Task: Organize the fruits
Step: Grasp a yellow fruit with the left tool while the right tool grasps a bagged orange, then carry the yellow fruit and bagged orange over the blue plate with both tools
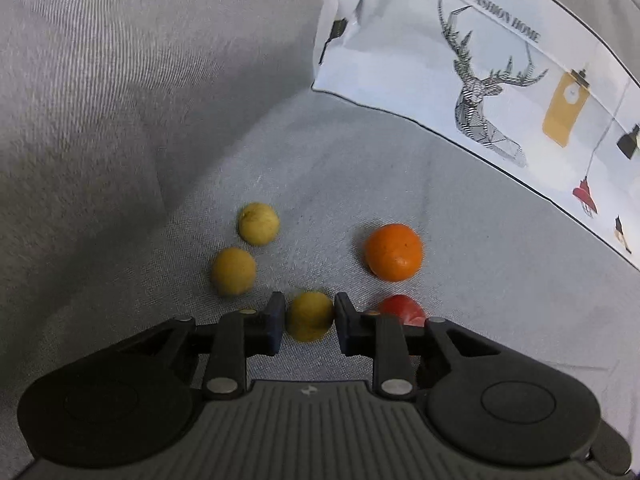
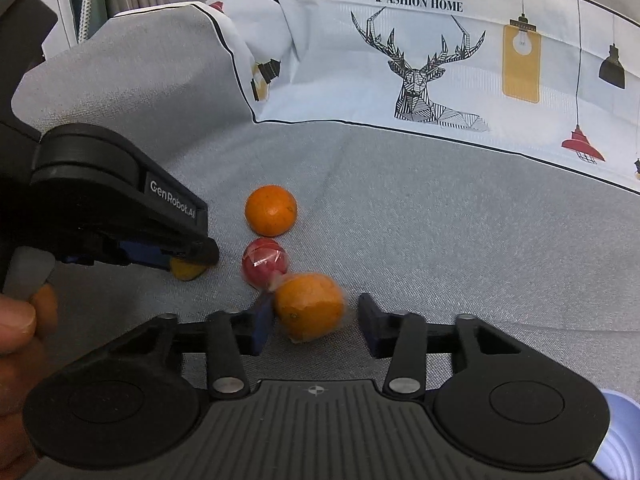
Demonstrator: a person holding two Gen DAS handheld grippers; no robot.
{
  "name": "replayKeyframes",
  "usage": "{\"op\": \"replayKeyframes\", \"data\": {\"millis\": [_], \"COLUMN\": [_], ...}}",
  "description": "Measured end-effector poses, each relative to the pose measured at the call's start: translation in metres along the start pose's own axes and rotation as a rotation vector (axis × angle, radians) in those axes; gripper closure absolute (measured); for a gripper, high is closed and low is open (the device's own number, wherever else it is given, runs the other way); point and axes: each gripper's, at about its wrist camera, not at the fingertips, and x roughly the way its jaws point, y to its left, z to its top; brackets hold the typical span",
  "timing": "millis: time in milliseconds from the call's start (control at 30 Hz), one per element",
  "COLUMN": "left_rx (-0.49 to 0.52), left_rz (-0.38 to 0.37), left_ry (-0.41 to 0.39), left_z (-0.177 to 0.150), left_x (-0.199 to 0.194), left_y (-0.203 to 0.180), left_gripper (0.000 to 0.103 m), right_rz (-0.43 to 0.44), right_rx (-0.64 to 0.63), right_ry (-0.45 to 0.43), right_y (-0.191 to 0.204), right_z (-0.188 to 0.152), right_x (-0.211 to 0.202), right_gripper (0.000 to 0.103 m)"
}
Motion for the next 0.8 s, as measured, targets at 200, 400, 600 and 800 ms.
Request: {"op": "replayKeyframes", "data": {"millis": [200,400,600,800], "left_rx": [0.025,0.108,0.173,0.247], "left_rz": [-0.021,-0.092,-0.223,-0.364], "left_ry": [-0.058,-0.207,-0.347,-0.392], "left_z": [-0.006,-0.016,-0.042,-0.079], "left_x": [-0.023,-0.069,-0.122,-0.158], "left_y": [-0.001,-0.014,-0.032,-0.052], "left_gripper": [0.074,0.074,0.074,0.074], "right_rz": [-0.004,-0.025,-0.058,-0.11], "right_rx": [0.034,0.059,0.152,0.185], "right_ry": [-0.064,-0.18,-0.26,-0.334], "right_y": [-0.003,-0.021,-0.053,-0.072], "right_z": [0.005,0.012,0.0,-0.034], "right_x": [-0.031,-0.098,-0.173,-0.236], "right_gripper": [0.064,0.064,0.064,0.064]}}
